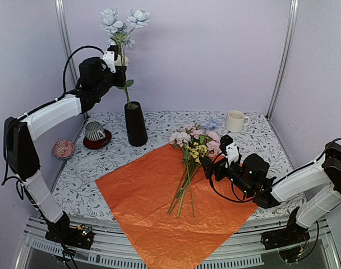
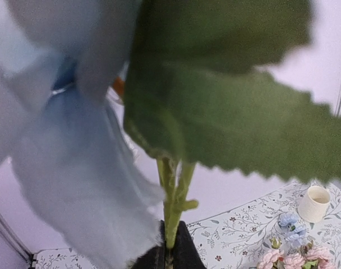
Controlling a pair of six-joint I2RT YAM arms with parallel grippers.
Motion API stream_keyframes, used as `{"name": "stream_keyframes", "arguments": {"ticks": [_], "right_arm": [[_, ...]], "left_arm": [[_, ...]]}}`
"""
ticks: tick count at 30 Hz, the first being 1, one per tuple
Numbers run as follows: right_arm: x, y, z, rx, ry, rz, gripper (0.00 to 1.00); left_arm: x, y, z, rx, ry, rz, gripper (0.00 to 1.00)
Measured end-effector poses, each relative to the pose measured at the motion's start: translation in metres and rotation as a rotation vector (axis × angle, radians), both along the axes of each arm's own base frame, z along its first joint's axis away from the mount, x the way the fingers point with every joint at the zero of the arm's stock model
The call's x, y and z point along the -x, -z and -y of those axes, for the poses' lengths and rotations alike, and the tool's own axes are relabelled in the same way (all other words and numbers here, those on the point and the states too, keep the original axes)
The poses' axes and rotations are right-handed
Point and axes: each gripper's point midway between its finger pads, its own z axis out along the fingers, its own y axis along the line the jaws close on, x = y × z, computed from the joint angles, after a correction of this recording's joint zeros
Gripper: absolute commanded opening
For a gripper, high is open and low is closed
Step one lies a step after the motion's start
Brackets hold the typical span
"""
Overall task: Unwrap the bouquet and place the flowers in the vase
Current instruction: Place the fake flower in the vase.
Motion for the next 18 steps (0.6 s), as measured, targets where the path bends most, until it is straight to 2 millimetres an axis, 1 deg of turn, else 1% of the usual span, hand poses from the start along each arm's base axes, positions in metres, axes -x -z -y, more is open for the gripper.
{"name": "stream_keyframes", "arguments": {"ticks": [5,10,13,16,18], "right_arm": [[0.0,-0.002,-0.002,-0.001,-0.007,0.004,0.99],[0.0,-0.003,-0.002,-0.003,-0.008,0.005,0.99],[0.0,-0.002,-0.002,-0.002,-0.01,0.005,0.99],[0.0,-0.002,-0.003,-0.002,-0.01,0.004,0.99],[0.0,-0.002,-0.003,-0.001,-0.01,0.004,0.99]], "left_arm": [[-0.003,0.011,0.002,-0.003,0.003,-0.02,0.03],[-0.008,0.033,0.007,0.004,0.025,-0.066,0.04],[-0.013,0.05,0.012,0.013,0.038,-0.106,0.05],[-0.02,0.076,0.016,0.019,0.045,-0.17,0.06],[-0.025,0.099,0.018,0.018,0.038,-0.229,0.08]]}}
